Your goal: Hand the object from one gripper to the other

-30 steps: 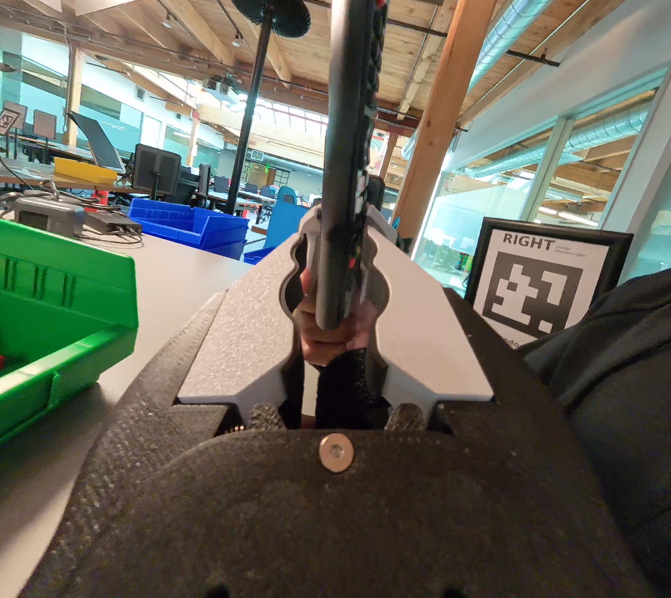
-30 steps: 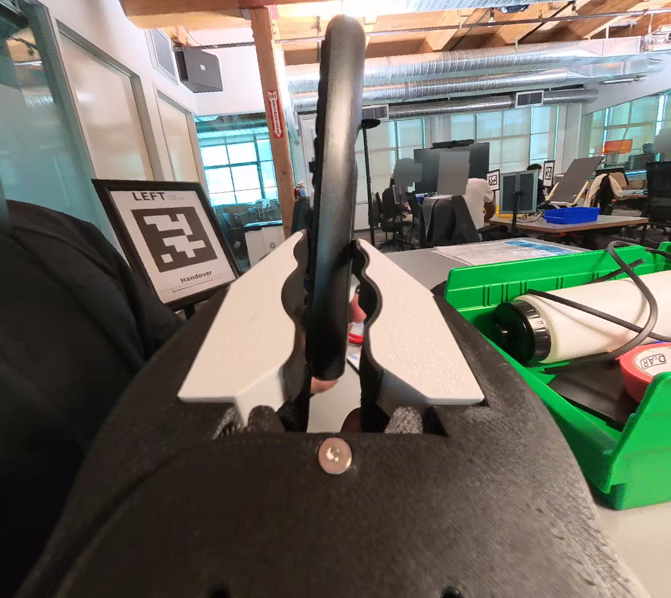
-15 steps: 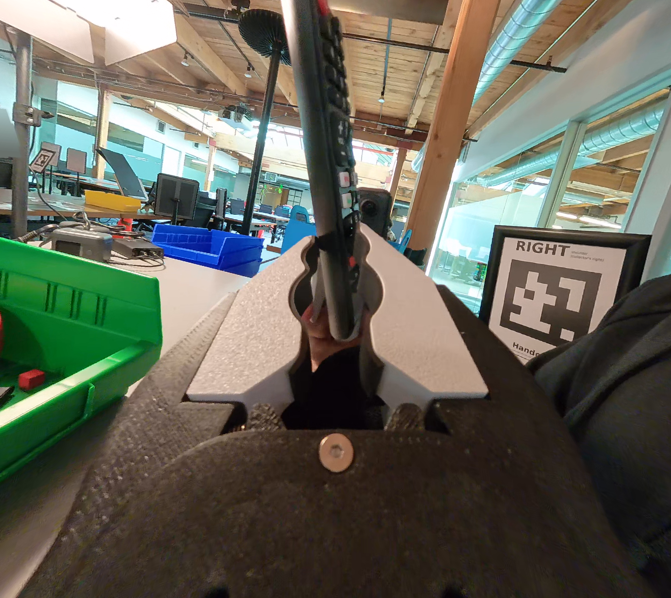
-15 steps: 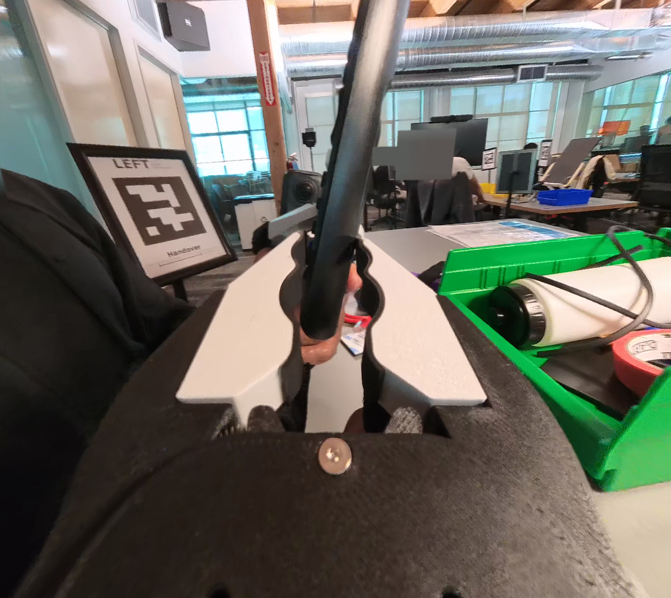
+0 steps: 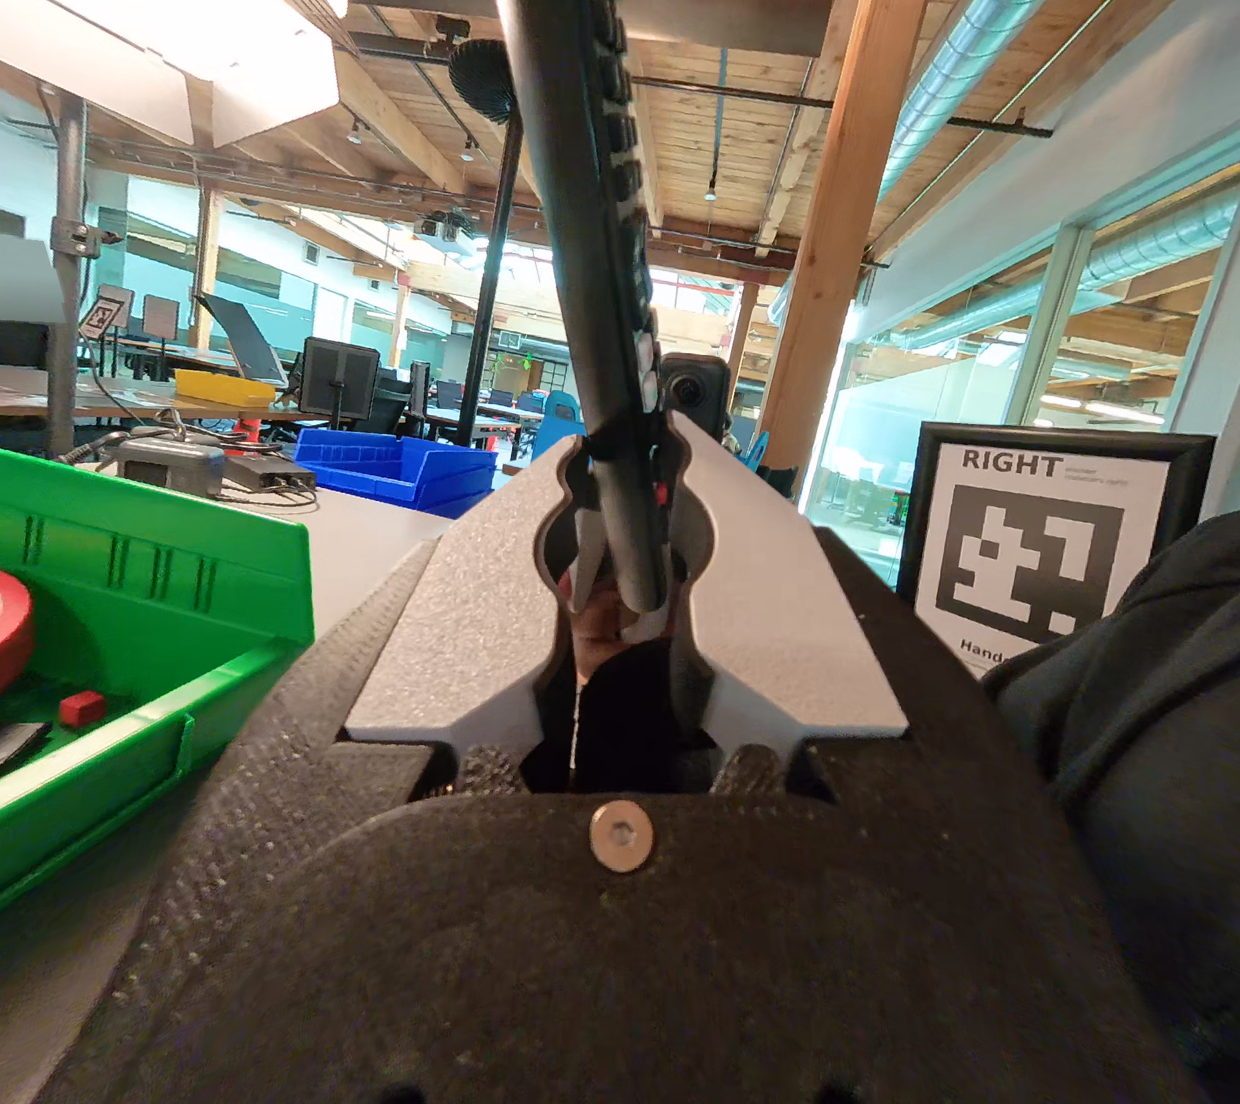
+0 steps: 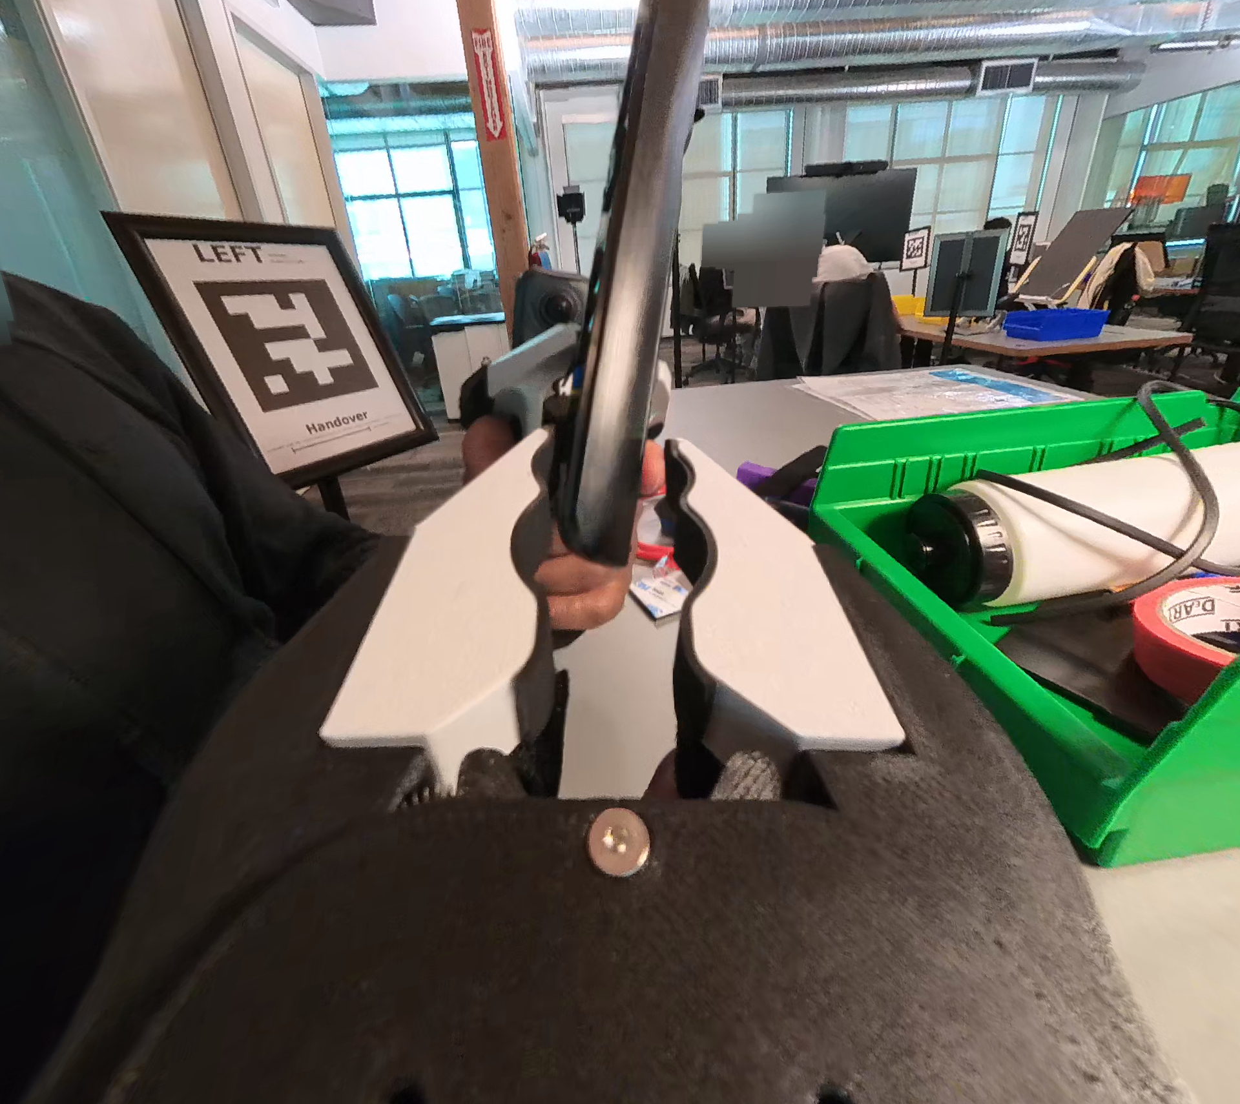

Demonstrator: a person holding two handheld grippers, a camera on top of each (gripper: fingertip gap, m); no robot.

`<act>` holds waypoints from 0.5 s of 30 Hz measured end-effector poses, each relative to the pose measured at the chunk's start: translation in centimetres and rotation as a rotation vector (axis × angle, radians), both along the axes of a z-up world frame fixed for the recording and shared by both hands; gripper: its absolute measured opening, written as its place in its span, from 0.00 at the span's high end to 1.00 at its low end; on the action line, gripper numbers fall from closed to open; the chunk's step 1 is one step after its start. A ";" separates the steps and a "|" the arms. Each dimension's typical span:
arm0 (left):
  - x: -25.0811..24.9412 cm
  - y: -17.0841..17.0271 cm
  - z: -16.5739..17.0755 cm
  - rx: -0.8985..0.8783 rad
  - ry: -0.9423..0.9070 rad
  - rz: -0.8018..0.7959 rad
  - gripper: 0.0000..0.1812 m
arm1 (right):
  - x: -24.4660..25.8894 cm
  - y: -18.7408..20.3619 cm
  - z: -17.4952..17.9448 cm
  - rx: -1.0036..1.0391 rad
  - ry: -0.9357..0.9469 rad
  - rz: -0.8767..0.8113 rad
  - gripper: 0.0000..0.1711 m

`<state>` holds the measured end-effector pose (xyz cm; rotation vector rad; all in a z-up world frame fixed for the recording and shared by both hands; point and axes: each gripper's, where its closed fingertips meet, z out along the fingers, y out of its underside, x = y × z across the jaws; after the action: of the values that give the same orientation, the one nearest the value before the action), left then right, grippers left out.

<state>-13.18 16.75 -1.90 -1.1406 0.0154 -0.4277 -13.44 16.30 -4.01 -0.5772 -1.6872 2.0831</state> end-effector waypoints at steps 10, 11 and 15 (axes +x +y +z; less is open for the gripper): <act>0.4 0.4 -0.2 -0.020 -0.037 -0.050 0.84 | 0.0 -0.4 0.5 -0.044 0.004 0.021 0.86; 0.6 0.2 -0.2 -0.015 -0.019 -0.051 0.84 | 0.3 -0.3 1.0 -0.069 0.018 0.028 0.86; 0.5 0.1 -0.1 -0.008 0.007 -0.018 0.67 | -0.1 0.3 1.5 -0.130 0.006 0.009 0.81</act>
<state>-12.70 16.89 -2.02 -1.1506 0.0307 -0.4400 -13.51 16.62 -2.51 -0.6026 -1.5619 2.2109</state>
